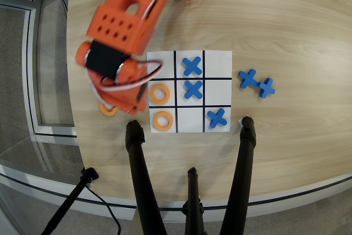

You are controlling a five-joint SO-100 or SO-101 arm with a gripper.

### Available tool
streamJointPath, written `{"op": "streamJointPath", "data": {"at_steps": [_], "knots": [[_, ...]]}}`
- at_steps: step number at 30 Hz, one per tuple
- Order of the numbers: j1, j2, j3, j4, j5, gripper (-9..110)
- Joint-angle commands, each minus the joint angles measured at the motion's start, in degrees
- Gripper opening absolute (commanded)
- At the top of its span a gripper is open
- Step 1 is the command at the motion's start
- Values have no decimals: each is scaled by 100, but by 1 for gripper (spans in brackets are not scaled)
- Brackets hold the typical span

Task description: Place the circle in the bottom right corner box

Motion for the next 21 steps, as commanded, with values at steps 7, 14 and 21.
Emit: {"op": "streamJointPath", "data": {"at_steps": [7,14,21], "knots": [[633,-1336,-853,-809,-343,18],[826,-1740,-861,-879,-563,18],[967,-2039,-958,-1002,-694,18]]}}
